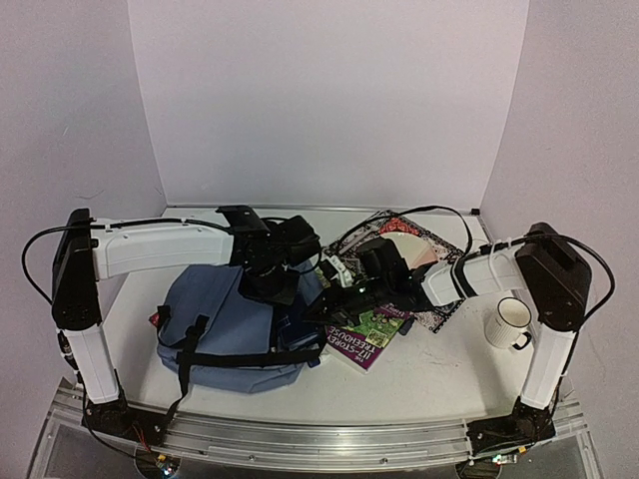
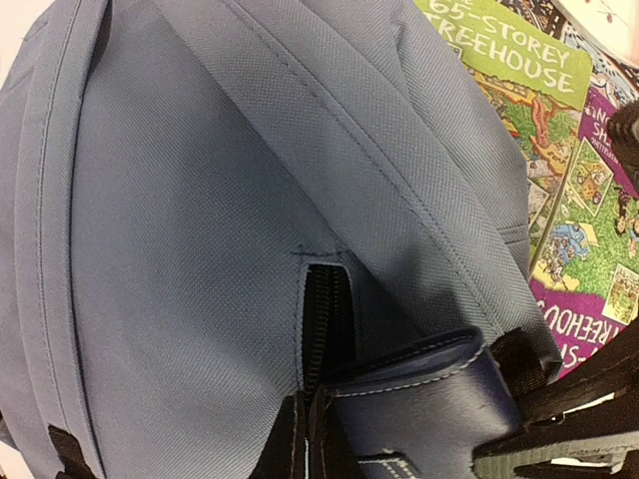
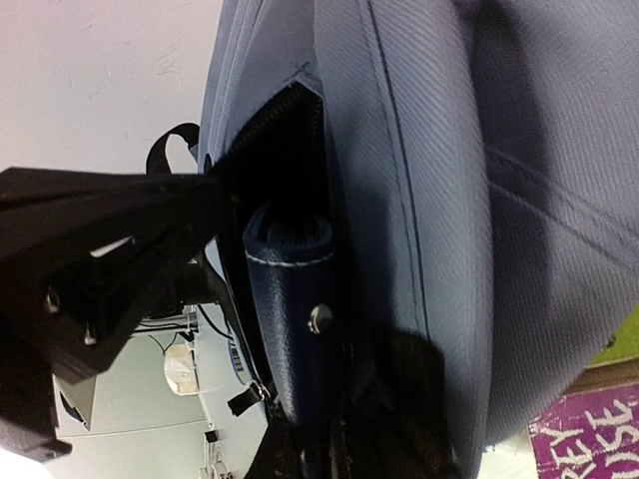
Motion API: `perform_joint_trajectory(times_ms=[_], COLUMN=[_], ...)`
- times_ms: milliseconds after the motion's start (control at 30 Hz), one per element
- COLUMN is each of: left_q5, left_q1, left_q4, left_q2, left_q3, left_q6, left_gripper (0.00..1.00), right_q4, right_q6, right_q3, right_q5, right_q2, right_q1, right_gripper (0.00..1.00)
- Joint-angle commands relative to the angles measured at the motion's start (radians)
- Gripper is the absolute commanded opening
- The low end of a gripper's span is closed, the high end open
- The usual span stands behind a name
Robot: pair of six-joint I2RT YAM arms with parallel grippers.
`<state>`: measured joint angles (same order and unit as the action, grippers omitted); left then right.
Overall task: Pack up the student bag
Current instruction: Place the card case in the pocket on the back of the bag.
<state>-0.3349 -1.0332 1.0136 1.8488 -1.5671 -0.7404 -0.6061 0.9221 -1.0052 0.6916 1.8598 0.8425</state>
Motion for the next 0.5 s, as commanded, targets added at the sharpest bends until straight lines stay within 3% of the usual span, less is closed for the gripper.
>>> perform_joint_trajectory(times_ms=[0, 467], left_q5=[0.039, 0.088], left_q1=[-0.005, -0.005], left_q4=[-0.137, -0.157], left_q2=[-0.054, -0.086], left_q3=[0.005, 0.021], left_q6=[-0.01, -0.041], left_gripper=[0.0, 0.0], right_q4=[-0.047, -0.268], right_q6=[0.002, 0.163], right_q3=[-0.084, -0.042], right_q5=[0.06, 0.035], right_q2=[0.016, 0.016], right_q1=[0.0, -0.045], right_gripper=[0.0, 0.0])
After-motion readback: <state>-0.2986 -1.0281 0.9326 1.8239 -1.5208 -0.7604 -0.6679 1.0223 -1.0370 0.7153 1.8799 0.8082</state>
